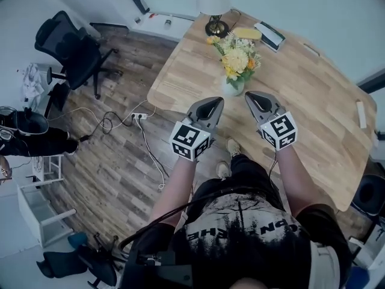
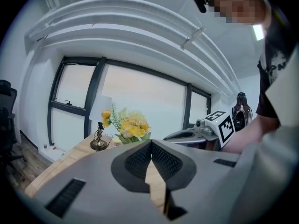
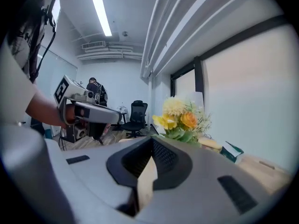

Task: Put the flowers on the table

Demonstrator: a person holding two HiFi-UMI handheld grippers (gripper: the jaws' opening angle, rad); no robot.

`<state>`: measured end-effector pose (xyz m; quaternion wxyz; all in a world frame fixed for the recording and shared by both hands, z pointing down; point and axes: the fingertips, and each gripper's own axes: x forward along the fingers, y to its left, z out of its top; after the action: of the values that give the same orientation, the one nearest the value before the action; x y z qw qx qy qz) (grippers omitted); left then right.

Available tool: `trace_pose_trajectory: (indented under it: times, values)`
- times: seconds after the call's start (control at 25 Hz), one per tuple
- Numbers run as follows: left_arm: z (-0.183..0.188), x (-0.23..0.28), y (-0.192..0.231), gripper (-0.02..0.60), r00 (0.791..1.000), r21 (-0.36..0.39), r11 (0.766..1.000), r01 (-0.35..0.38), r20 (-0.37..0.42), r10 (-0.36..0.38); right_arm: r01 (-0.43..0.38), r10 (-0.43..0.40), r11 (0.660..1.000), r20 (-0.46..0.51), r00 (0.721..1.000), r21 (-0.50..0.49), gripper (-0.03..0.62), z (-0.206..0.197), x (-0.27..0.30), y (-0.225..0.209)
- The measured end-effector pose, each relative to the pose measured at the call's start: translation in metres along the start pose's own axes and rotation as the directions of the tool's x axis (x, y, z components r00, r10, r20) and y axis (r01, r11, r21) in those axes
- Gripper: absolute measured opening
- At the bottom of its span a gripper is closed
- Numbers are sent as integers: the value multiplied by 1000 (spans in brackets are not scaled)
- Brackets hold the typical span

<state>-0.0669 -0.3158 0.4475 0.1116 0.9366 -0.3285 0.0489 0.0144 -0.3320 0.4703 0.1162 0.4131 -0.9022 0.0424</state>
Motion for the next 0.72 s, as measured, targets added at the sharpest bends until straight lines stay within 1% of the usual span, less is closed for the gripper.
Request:
trace_pose_trajectory:
  times: [0.08,0.24,0.52,0.72]
  values:
    - [2,-10,-3,14,1000,10,1000,2,2,-2,-3,3,1000,13,1000,-8,17,9,-5,11]
    - [2,-28,-6,14,1000,45,999,-16,0,16,-13,14,999,25,1000,-34,17,19,-10,30]
    - [5,-55,-13,14,999,59,998,-38,22,36,-17,19,999,42,999,-52,17,30,-24,56]
    - [8,-67,-17,14,998,70,996,-46,35,43,-14,17,998,45,999,-65,15,31,-29,65]
